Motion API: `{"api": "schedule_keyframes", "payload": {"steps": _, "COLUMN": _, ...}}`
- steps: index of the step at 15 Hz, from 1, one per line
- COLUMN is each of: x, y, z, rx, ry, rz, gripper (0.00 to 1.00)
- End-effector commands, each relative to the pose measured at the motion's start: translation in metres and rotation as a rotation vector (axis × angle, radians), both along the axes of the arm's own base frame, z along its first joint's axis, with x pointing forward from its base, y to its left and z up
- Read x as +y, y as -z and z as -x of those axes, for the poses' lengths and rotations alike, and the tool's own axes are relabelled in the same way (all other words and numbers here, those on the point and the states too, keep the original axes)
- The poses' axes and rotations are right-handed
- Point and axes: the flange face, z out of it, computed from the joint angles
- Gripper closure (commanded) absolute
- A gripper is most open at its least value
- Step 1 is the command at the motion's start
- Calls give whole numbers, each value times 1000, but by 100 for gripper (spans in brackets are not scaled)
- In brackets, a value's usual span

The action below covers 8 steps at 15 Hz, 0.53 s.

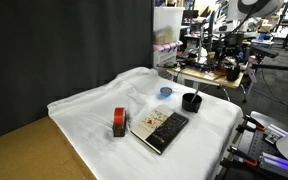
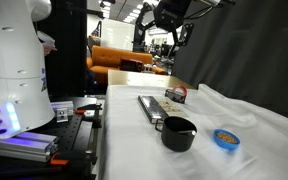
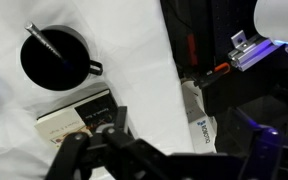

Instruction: Pick up the pen from the black cup and put it on the book.

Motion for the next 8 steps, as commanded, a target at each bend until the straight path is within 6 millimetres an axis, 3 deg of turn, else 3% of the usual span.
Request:
{"api": "schedule_keyframes", "payload": {"steps": 1, "x": -5, "y": 12, "z": -1, "rx": -5, "ry": -32, "rz": 23, "gripper": 0}}
{"api": "schedule_keyframes", "payload": {"steps": 8, "x": -10, "y": 43, "z": -13, "rx": 4, "ry": -61, "rz": 53, "gripper": 0}}
